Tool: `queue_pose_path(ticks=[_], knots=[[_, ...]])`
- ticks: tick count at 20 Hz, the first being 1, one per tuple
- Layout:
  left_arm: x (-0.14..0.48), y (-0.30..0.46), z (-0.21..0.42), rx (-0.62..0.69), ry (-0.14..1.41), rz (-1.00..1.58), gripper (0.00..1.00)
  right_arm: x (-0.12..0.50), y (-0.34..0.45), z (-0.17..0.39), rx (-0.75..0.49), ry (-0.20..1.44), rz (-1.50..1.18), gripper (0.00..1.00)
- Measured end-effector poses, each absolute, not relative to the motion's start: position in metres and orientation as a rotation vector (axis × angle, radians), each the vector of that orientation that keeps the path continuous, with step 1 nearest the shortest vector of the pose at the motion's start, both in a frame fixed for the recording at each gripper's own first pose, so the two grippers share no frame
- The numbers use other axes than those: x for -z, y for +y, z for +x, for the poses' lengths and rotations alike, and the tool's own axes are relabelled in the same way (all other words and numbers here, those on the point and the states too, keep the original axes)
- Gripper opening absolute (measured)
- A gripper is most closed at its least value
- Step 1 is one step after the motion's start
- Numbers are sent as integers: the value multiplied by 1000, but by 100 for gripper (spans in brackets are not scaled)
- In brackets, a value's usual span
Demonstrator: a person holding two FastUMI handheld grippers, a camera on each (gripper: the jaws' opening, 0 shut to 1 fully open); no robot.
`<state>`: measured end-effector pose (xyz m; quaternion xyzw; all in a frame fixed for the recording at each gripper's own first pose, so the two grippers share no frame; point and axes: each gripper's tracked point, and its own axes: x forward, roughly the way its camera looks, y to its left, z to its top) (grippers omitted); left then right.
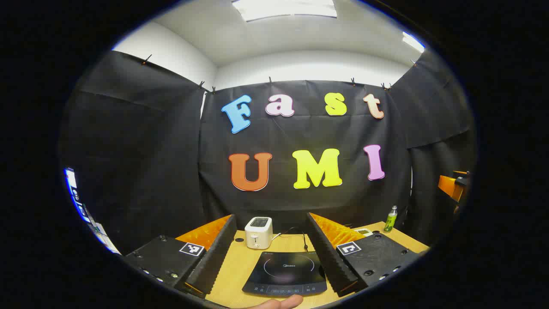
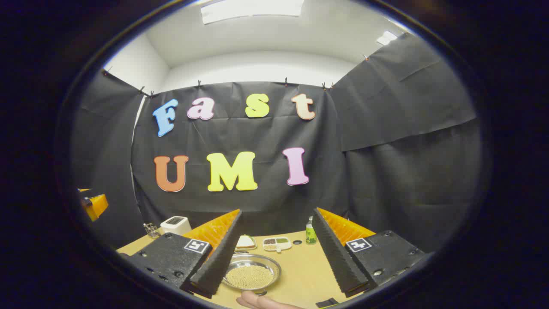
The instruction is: First push the handle of the pot to place it horizontally, then grasp the pot with both hands and set it on the induction cooktop.
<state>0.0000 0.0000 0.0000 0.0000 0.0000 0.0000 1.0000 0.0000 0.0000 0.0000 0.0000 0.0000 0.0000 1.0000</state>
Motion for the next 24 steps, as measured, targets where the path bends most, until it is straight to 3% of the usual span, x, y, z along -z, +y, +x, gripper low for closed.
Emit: queue_pose_path(ticks=[1, 2, 3, 4, 13, 20, 21, 24], knots=[[-2, 0, -1, 0, -2, 1, 96, 0, -3, -2, 3, -2, -4, 100], [-4, 0, -4, 0, -6, 1, 96, 0, -5, -3, 7, -4, -5, 96], [-3, -2, -4, 3, -4, 3, 96, -1, -7, -4, 6, -3, -5, 100], [-3, -4, -5, 5, -3, 6, 96, -2, -8, -4, 6, -4, -5, 96], [-6, -15, -16, 29, -17, -12, 96, 10, -10, 3, -6, 32, 0, 96], [-5, -14, -21, 35, -17, -17, 96, 48, 11, 19, -64, 130, -28, 96], [-3, -13, -21, 32, -14, -15, 96, 53, 15, 22, -75, 139, -37, 100], [0, -10, -25, 21, -14, -13, 96, 77, 30, 29, -115, 194, -50, 96]])
